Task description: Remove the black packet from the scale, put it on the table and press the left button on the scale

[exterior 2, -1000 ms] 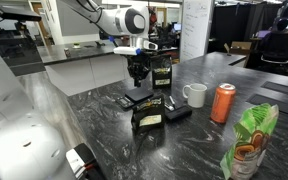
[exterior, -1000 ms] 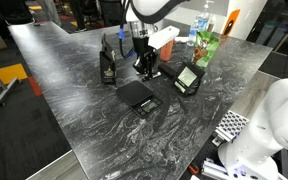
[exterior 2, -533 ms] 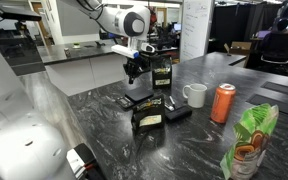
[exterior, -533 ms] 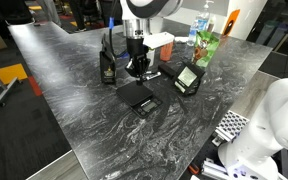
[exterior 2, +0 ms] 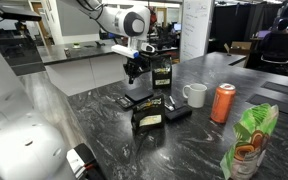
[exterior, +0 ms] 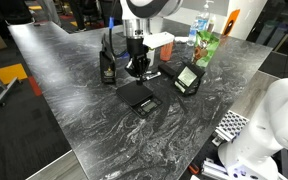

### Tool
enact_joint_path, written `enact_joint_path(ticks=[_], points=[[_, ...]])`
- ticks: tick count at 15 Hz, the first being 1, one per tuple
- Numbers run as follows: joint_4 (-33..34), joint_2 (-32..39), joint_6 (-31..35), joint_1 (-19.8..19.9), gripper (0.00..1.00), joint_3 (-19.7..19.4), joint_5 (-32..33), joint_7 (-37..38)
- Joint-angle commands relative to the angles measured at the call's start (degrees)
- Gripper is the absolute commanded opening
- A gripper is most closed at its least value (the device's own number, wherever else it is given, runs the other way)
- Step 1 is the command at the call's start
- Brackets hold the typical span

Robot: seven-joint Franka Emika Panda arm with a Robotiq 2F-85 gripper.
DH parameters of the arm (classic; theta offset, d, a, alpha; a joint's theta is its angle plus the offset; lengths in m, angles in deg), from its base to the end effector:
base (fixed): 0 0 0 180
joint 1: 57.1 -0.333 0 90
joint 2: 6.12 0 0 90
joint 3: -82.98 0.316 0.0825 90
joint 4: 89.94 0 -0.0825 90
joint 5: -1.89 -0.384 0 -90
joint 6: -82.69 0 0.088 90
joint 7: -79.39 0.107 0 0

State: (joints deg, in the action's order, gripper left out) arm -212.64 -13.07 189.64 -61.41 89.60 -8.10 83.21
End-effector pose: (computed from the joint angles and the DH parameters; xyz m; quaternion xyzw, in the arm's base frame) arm 0.4848 0.1083 0.4454 -0.9939 -0.0290 0.0855 0.0637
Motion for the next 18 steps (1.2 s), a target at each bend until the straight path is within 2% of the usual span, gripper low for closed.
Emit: enact_joint_path(ticks=[1, 7, 12, 18], points=[[-1.9, -0.4, 2.8, -0.8, 0.00, 0.2, -0.3, 3.2], [-5.1, -0.7, 6.7, -1.9, 0.00, 1.3, -0.3, 11.1], [-6.6, -0.4, 7.5, -2.6, 0.00, 1.8, -1.3, 15.7], [-7.4, 0.5, 6.8, -2.9, 0.00, 1.6, -4.3, 17.0]])
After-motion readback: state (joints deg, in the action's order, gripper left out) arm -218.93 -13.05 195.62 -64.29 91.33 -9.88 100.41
